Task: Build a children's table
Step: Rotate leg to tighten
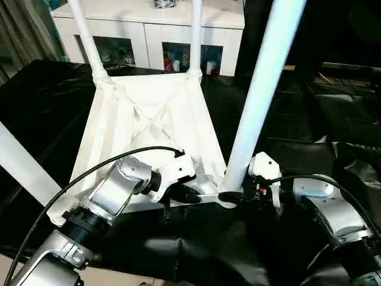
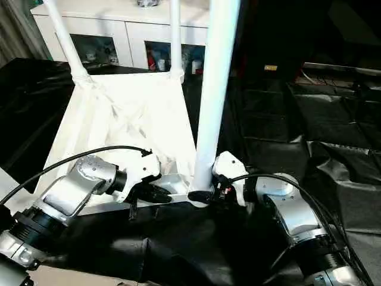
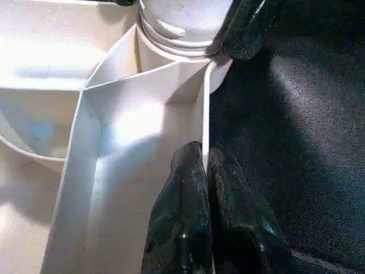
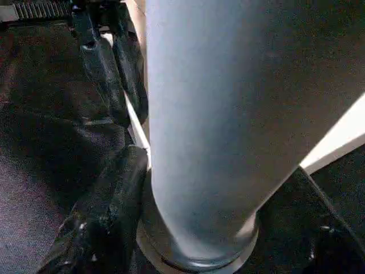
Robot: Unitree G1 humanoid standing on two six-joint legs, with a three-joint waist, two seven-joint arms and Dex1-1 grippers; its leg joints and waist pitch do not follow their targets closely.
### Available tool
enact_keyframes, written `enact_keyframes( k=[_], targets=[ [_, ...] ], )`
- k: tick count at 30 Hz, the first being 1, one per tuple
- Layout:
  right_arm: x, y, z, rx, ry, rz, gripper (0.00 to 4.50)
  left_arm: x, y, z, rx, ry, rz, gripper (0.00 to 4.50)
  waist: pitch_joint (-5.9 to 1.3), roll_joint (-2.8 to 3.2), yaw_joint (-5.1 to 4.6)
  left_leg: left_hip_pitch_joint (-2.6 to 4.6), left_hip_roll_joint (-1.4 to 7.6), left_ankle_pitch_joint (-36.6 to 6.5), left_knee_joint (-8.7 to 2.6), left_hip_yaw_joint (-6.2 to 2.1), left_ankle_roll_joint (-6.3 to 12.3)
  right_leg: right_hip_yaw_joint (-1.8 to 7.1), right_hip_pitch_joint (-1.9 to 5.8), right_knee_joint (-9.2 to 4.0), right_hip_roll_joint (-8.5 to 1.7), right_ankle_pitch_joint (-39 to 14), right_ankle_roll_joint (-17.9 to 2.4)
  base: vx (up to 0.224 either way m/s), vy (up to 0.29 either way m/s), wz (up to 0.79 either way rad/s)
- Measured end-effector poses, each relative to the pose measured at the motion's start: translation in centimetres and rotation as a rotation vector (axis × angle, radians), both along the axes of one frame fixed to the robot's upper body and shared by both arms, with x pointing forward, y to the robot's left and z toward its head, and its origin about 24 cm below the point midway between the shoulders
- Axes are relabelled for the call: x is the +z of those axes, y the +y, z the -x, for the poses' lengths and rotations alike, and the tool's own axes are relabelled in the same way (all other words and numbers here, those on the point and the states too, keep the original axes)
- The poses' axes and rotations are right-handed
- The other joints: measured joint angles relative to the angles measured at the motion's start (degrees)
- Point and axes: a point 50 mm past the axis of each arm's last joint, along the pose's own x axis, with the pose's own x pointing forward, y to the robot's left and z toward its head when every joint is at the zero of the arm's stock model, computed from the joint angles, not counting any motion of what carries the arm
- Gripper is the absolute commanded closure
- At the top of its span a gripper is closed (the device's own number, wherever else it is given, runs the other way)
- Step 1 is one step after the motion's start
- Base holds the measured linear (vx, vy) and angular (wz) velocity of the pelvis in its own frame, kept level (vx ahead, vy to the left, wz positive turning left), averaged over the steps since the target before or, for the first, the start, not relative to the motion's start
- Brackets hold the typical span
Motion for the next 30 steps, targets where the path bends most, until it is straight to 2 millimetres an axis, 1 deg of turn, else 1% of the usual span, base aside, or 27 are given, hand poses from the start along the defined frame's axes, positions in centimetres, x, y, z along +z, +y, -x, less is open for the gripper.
enact_keyframes(
  k=[7, 9, 11, 15, 16, 21, 25, 28, 30],
  targets=[
    [0.0, 0.0, 0.0, 0.000, -0.003, 0.002, 2.02, 0.0, 0.0, 0.0, 0.004, -0.002, 0.001, 4.50, 0.00, 0.00, -0.01, 0.01, 0.00, 0.0, 0.00, 0.00, 0.00, 0.00, 0.01, 0.00, 0.00, 0.0, 0.0, 0.000, 0.000, 0.00],
    [-0.2, 0.0, -0.1, -0.027, -0.003, -0.003, 2.03, -0.1, -0.2, -0.2, 0.025, -0.011, 0.019, 4.50, 0.00, 0.00, 0.02, 0.06, 0.00, 0.0, 0.02, 0.00, 0.00, 0.00, 0.07, 0.01, 0.00, 0.0, 0.0, 0.000, 0.000, 0.00],
    [-0.5, -0.1, -0.7, -0.131, -0.006, -0.027, 2.03, -0.4, -0.7, -0.7, 0.086, -0.026, 0.049, 4.50, 0.00, 0.00, -0.09, 0.09, 0.00, 0.0, 0.18, 0.00, 0.01, 0.03, 0.11, 0.12, 0.00, 0.0, 0.0, 0.000, 0.000, 0.00],
    [-1.1, 0.5, -2.0, -0.379, -0.014, -0.059, 2.03, -0.7, -2.0, -2.0, 0.215, -0.060, 0.063, 4.50, 0.01, -0.03, -1.11, 0.14, -0.01, 0.0, 0.39, -0.02, 0.01, 0.08, 0.19, 0.12, 0.00, -0.1, 0.2, 0.000, 0.000, 0.00],
    [-1.2, 0.8, -2.2, -0.418, -0.014, -0.067, 2.03, -0.8, -2.4, -2.2, 0.236, -0.060, 0.064, 4.50, 0.01, -0.02, -1.26, 0.14, -0.03, 0.0, 0.38, -0.02, 0.01, 0.10, 0.19, 0.10, 0.00, -0.1, 0.2, 0.000, 0.000, 0.00],
    [-1.5, 2.3, -3.5, -0.697, -0.025, -0.073, 2.03, -0.8, -4.0, -3.6, 0.345, -0.085, 0.039, 4.50, -0.08, -0.11, -1.38, 0.22, -0.04, 0.0, 0.35, -0.06, 0.01, 0.09, 0.25, 0.08, 0.01, -0.1, 0.2, 0.000, 0.000, 0.00],
    [-1.6, 3.2, -4.2, -0.819, -0.064, -0.021, 2.03, -1.1, -5.0, -4.2, 0.389, -0.105, 0.025, 4.50, -0.20, -0.17, -1.40, 0.31, -0.06, 0.0, 0.31, -0.12, 0.00, 0.07, 0.39, 0.00, 0.01, -0.1, 0.3, 0.000, 0.000, 0.00],
    [-1.7, 3.5, -4.3, -0.846, -0.085, 0.021, 2.03, -1.4, -5.3, -4.3, 0.398, -0.112, 0.018, 4.50, -0.19, -0.11, -1.41, 0.94, -0.13, 0.0, 0.07, -0.18, 0.00, 0.04, 0.93, -0.42, 0.01, -0.2, 0.4, 0.000, 0.000, 0.00],
    [-1.8, 3.6, -4.3, -0.854, -0.075, 0.005, 2.03, -1.5, -5.3, -4.3, 0.394, -0.115, 0.016, 4.50, -0.24, -0.03, -1.43, 1.12, -0.24, 0.0, -0.42, -0.24, 0.00, -0.07, 1.01, -1.08, 0.01, -0.3, 0.5, 0.000, 0.000, 0.00]
  ],
)
